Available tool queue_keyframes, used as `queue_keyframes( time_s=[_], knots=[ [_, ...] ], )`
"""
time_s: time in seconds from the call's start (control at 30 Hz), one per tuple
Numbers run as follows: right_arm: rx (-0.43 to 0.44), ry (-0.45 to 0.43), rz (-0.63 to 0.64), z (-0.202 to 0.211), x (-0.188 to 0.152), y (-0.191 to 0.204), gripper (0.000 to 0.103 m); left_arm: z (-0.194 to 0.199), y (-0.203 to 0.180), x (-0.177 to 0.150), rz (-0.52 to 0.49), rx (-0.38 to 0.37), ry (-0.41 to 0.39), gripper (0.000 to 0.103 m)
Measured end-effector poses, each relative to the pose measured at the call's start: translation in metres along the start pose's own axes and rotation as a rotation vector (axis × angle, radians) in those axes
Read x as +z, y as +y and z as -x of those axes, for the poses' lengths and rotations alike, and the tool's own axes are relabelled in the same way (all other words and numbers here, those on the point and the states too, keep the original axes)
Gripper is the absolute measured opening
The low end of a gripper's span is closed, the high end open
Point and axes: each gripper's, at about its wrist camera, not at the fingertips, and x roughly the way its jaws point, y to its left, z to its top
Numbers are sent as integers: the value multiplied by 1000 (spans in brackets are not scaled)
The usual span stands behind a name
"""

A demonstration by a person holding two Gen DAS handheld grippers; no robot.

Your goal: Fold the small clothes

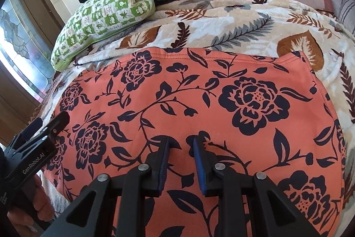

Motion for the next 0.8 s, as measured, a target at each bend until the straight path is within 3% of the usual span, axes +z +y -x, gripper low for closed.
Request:
queue_keyframes(
  time_s=[0.13, 0.23, 0.37, 0.5, 0.63, 0.7, 0.77, 0.8],
  knots=[
    [1, -53, 24, 10, 2, 5, 26, -2, 1, 0, 3, 1, 7, 96],
    [-28, 33, 29, -8, 0, 4, 26, -7, 0, -2, -1, -1, 27, 96],
    [-31, 21, 43, -6, 2, 6, 26, -21, 2, -7, 3, -26, 119, 96],
    [15, -14, -3, 7, 3, 0, 26, -10, 33, -5, 77, -4, 92, 96],
    [53, -88, -14, 31, 0, 1, 26, 1, 90, -13, 193, 91, 67, 96],
    [83, -101, -24, 41, -3, 3, 33, 2, 124, -25, 284, 101, 96, 96],
    [111, -123, -45, 50, -8, 6, 76, 6, 154, -41, 382, 101, 121, 96],
    [122, -149, -56, 56, -13, 9, 76, 8, 166, -48, 423, 99, 128, 96]
  ],
)
